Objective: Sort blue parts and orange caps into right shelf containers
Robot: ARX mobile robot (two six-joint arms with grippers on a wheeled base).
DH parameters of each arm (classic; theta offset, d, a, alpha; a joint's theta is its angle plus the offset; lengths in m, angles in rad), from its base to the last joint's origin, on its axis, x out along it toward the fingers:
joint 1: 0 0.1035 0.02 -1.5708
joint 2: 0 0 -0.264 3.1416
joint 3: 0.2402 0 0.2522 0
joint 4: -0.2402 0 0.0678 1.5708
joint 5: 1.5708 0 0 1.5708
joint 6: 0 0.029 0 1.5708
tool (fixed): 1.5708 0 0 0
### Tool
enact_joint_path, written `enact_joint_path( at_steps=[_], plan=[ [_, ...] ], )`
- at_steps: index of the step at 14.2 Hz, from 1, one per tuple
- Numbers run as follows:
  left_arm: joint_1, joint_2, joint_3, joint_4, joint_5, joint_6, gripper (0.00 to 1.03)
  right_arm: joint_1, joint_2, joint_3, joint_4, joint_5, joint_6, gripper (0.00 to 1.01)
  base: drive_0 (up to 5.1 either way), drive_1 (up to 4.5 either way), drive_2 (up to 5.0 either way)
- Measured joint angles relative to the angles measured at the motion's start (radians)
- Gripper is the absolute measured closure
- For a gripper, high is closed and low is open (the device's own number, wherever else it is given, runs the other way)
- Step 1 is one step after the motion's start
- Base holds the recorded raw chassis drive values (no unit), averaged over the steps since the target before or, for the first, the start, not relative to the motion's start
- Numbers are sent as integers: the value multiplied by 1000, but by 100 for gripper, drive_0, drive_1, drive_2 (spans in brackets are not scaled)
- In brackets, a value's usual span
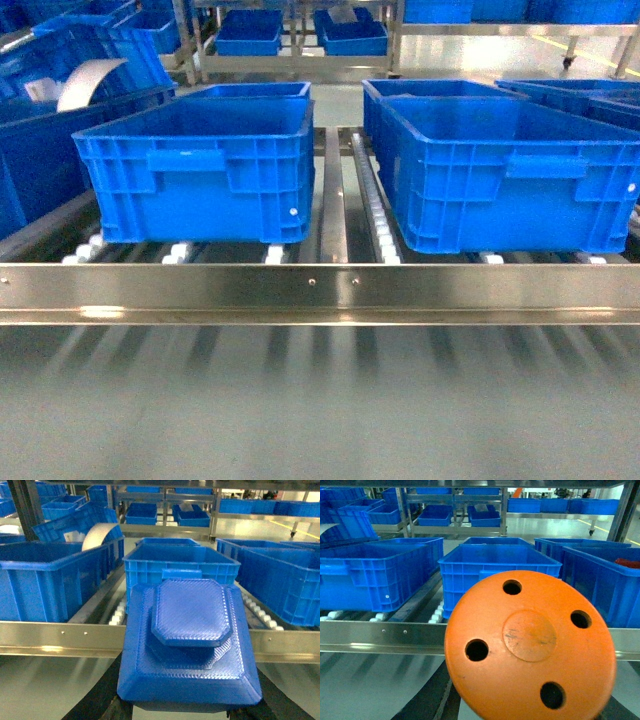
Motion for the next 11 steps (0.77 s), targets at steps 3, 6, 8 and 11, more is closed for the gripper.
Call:
enact_joint_path(
  at_steps=[3, 6, 8, 11],
  plan=[
    [0, 0, 0, -1, 0, 0, 63, 0, 0, 0, 0, 0, 0, 58, 0, 0, 0],
    [0, 0, 0, 0, 0, 0, 63, 0, 0, 0, 1, 0, 0, 58, 0, 0, 0],
    [0, 0, 0, 0, 1, 0, 63, 0, 0, 0, 0, 0, 0, 58, 0, 0, 0],
    [0, 0, 0, 0, 1, 0, 63, 0, 0, 0, 0, 0, 0, 58, 0, 0, 0]
  ],
)
